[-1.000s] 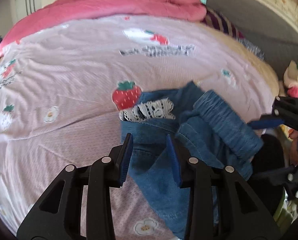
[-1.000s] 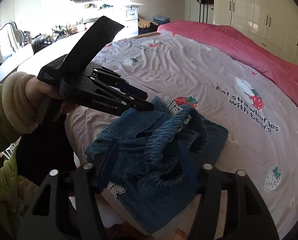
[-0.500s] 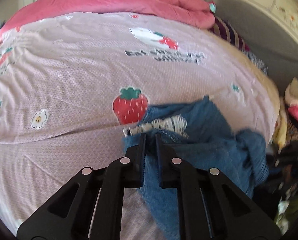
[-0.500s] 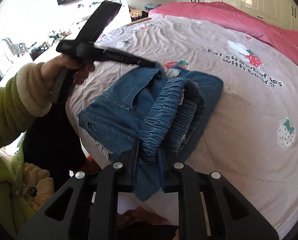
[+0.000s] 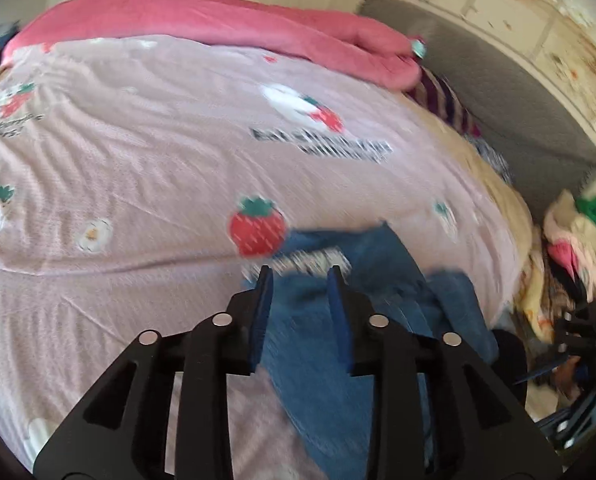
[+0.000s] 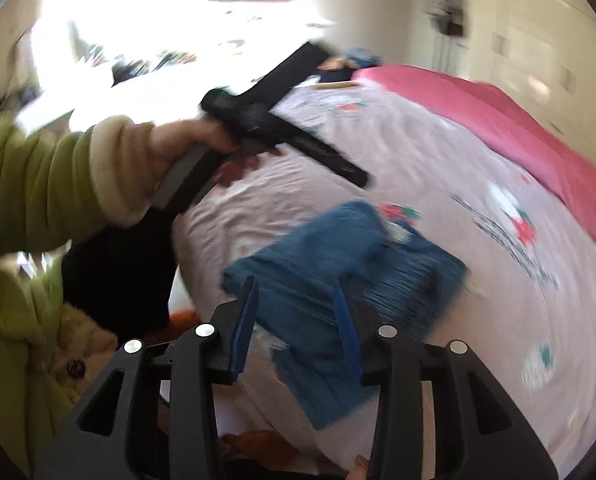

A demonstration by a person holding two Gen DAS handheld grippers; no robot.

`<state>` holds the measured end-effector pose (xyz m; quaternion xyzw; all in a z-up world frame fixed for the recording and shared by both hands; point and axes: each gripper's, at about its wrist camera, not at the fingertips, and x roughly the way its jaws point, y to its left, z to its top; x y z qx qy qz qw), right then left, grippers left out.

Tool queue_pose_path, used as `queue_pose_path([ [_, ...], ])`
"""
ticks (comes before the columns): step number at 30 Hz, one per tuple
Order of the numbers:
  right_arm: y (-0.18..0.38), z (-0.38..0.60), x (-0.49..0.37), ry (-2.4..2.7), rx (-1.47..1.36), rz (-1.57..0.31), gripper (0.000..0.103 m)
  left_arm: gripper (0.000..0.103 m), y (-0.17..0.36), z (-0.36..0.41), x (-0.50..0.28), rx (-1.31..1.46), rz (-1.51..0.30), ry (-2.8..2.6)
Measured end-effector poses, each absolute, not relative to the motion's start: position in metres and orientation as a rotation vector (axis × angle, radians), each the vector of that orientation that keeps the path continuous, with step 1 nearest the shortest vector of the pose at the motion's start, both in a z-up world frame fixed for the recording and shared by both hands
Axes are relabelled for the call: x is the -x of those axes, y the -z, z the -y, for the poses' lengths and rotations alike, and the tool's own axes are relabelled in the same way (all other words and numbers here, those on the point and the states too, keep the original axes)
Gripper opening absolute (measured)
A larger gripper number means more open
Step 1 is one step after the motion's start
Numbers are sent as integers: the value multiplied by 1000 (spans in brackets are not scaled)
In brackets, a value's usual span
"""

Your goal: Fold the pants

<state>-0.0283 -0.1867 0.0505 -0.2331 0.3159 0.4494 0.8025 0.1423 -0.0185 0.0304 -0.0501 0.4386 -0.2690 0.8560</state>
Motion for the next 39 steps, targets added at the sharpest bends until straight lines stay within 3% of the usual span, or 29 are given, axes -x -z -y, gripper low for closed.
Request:
queue_pose_path([
  [10,-3,134,30,-969,843,-650,35,26,-3,54,-139,-42,-1002,572],
  [11,0,132,27,-968,832,-650,33,27,-2,56,-143,-39,-1005,568],
  [13,4,133,29,-991,806,-644,17,28,1,57,-148,-34,-1013,559],
  [14,6,134,31,-1012,784,-649,13,28,2,57,-150,-30,-1015,555],
  [19,7,144,48,-1054,729,-635,6,29,7,60,-155,-16,-1010,546],
  [26,12,155,58,-1043,695,-666,6,29,5,62,-155,-18,-990,543],
  [29,-1,151,60,-1038,665,-612,13,29,6,65,-156,-36,-984,536],
  [33,-10,139,62,-1051,667,-551,34,29,6,64,-156,-37,-979,535],
  [37,7,119,56,-1002,754,-559,33,29,7,64,-157,-37,-972,535],
  [39,17,116,53,-1000,753,-602,14,29,7,64,-157,-35,-971,535],
])
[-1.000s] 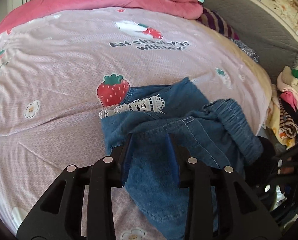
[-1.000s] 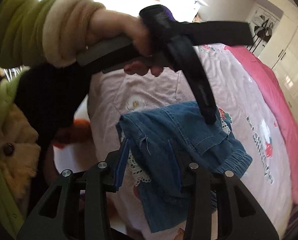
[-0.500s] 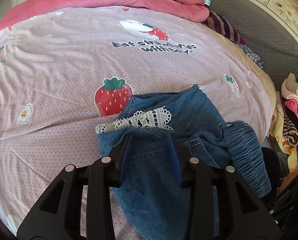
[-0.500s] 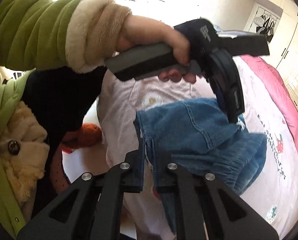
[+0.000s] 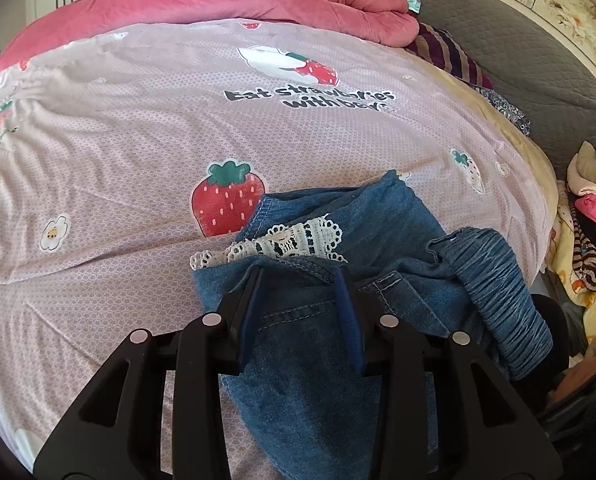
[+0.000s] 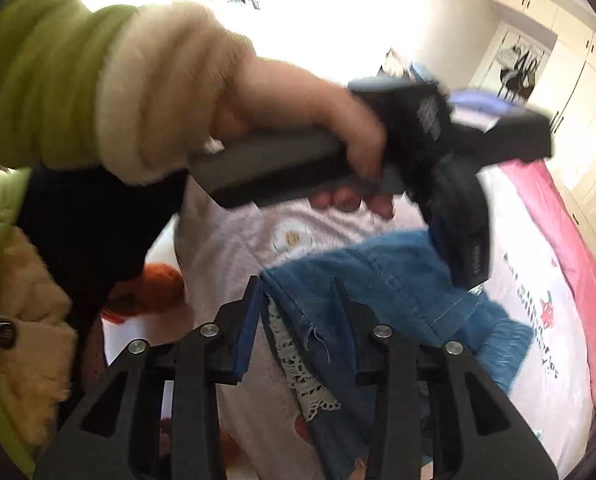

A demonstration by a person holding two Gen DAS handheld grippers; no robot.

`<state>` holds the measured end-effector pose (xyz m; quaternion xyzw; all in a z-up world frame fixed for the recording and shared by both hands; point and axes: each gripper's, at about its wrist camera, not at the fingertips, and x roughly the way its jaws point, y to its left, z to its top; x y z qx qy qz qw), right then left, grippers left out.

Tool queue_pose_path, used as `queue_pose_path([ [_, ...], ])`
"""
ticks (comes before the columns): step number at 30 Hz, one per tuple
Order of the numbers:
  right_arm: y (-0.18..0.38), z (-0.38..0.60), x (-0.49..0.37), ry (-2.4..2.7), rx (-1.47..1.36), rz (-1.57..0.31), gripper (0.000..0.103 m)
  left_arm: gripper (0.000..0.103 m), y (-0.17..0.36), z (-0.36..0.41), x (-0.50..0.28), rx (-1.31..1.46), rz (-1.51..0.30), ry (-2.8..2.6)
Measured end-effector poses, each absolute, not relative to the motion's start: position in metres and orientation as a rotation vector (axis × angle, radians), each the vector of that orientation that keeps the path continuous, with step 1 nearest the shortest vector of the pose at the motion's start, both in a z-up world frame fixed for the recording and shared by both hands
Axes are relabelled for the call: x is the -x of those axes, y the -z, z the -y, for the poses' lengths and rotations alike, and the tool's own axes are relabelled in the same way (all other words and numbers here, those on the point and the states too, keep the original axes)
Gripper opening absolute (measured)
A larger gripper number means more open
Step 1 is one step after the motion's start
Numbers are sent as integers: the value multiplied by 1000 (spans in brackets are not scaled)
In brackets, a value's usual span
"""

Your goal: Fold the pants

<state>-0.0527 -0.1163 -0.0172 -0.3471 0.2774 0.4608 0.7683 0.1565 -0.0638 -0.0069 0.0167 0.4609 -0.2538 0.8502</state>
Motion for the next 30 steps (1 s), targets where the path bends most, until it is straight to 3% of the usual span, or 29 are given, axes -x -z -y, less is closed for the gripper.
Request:
queue_pose_path([
  [2,20,117,54,-1026,729,-614,11,29,7,63,-156,-31,-970,537],
  [12,36,128,53,-1027,618,-685,11,30,7,62,-156,-6,-963,541],
  [15,34,129,55,-1032,575,-701,19,30,7,61,-156,0,-963,541],
  [26,-4,162,61,-997,370,-710,30,30,-2,51,-154,66,-939,517],
  [28,-12,173,63,-983,321,-708,39,33,-6,47,-152,78,-928,511],
  [30,-17,181,65,-966,300,-702,42,40,-13,40,-149,94,-910,505],
])
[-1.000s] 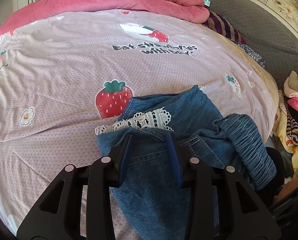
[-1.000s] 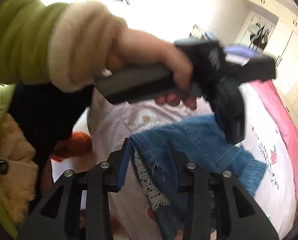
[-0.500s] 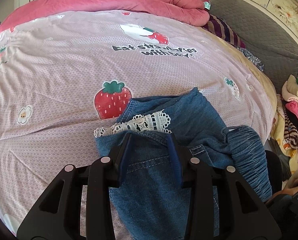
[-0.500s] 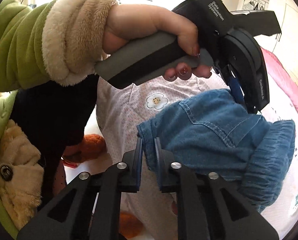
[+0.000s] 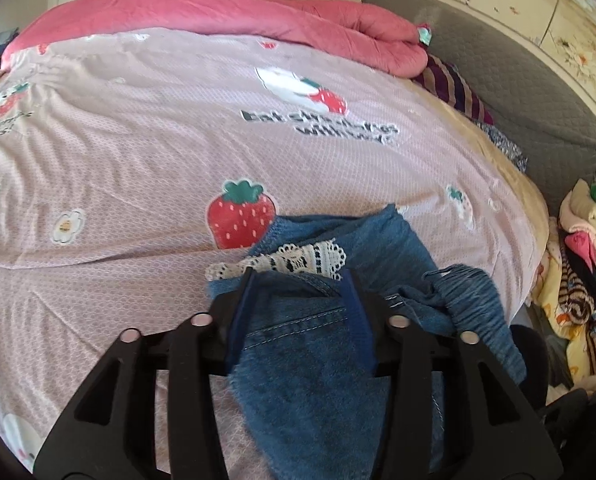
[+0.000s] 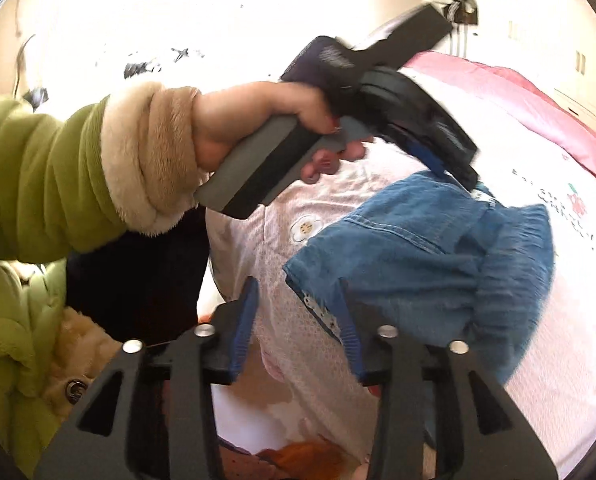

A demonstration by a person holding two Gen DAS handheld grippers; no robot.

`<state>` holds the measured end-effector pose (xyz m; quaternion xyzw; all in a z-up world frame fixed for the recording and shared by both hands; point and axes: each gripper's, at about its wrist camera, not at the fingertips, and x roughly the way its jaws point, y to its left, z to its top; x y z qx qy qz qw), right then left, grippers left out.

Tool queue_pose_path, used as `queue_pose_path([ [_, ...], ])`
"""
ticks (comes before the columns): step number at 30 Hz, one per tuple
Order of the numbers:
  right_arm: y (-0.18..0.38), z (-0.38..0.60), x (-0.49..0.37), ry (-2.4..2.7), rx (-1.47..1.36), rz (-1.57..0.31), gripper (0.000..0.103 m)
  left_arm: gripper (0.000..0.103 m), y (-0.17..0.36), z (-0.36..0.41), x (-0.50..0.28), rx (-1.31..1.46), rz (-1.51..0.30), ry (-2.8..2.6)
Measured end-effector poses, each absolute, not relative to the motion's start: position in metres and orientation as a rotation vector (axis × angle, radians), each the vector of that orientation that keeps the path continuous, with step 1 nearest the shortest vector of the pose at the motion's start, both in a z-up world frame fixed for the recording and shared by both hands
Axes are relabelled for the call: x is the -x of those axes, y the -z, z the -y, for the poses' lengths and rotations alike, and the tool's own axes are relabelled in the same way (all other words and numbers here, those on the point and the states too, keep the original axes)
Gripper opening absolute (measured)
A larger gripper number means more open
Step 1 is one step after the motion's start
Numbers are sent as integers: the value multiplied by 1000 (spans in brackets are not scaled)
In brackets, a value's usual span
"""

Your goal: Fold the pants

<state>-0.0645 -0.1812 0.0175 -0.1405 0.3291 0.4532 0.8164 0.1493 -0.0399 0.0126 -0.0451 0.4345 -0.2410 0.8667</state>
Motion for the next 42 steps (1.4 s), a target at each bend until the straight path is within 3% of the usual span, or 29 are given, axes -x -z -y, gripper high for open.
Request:
queue_pose_path([
  [5,-27,199,67,-919,241,-689,50,43,-26,26,-140,116,-873,492],
  [16,-33,220,63,-807,184,-661,73,62,-28,1,-113,132,-853,457],
  [22,-24,208,65,-840,199,-665,73,72,-24,-16,-95,140,-860,423],
  [27,-15,166,76,-923,336,-647,73,73,-22,-6,-105,123,-886,448],
  [29,-9,142,83,-933,477,-612,70,73,-15,6,-112,100,-922,469],
  [34,15,93,94,-899,908,-537,41,72,2,31,-128,57,-985,526],
  [42,39,69,93,-854,1170,-459,27,73,15,35,-140,50,-1003,543],
])
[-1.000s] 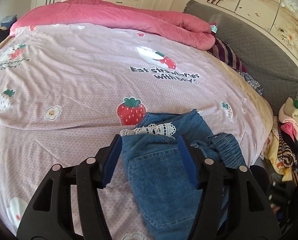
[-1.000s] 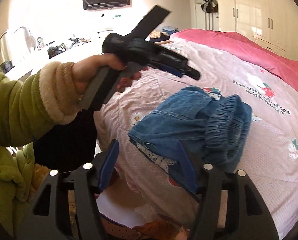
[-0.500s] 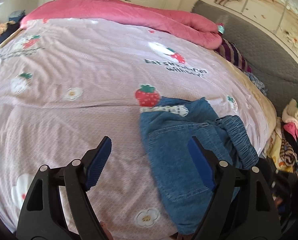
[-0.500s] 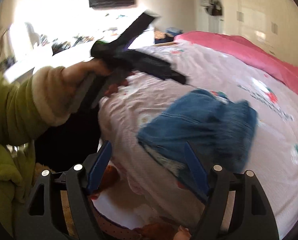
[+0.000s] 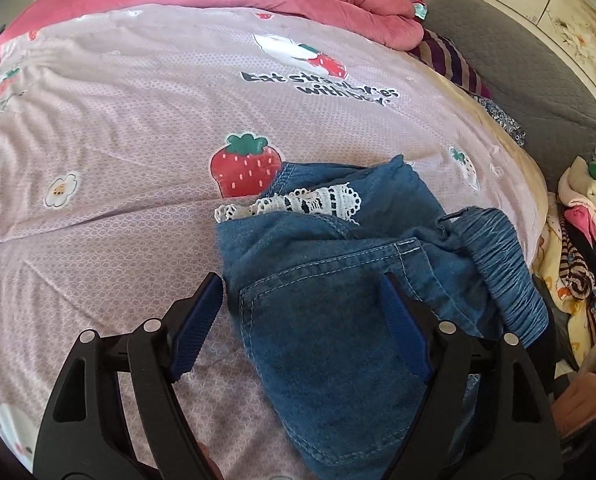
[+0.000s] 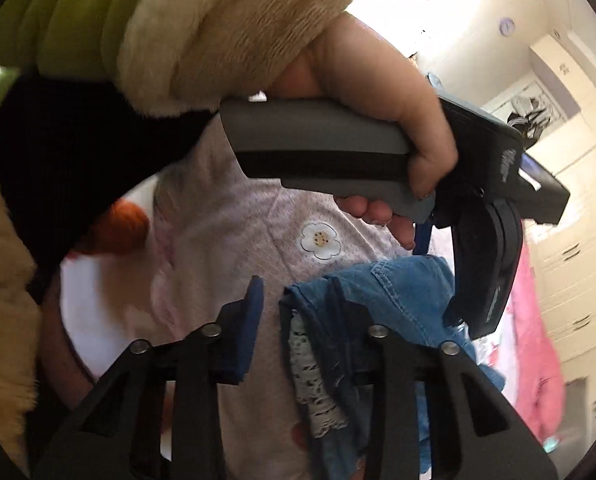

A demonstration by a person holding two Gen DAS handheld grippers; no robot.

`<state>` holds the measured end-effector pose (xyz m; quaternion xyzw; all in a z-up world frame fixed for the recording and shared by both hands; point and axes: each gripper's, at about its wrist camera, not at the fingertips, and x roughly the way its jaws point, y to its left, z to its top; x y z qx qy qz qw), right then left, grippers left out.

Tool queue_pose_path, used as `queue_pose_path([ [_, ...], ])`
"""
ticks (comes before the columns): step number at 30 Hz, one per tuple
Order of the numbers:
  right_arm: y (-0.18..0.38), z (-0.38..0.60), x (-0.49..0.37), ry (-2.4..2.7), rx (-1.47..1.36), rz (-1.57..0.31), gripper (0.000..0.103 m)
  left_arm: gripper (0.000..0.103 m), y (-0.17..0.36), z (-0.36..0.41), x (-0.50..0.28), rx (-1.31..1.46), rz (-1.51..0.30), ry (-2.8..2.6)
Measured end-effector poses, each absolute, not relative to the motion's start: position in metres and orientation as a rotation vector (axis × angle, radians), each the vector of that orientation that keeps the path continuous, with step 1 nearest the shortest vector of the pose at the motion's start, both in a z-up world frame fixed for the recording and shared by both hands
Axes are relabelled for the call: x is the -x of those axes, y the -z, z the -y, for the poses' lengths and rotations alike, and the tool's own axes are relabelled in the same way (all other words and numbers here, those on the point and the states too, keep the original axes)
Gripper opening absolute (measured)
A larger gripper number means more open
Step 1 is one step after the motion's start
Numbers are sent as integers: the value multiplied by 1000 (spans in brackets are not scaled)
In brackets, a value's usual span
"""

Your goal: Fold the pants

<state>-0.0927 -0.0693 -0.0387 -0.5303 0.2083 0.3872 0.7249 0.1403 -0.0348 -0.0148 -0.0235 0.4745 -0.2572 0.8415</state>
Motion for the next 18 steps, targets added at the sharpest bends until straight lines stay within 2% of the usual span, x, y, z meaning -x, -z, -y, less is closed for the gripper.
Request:
queue_pose_path([
  [8,59,60,88,-835,1357,-420,14,73,19,40,-148,43,-1002,552],
  [18,30,99,90,-956,1225,-464,8,74,22,40,-154,50,-995,571],
])
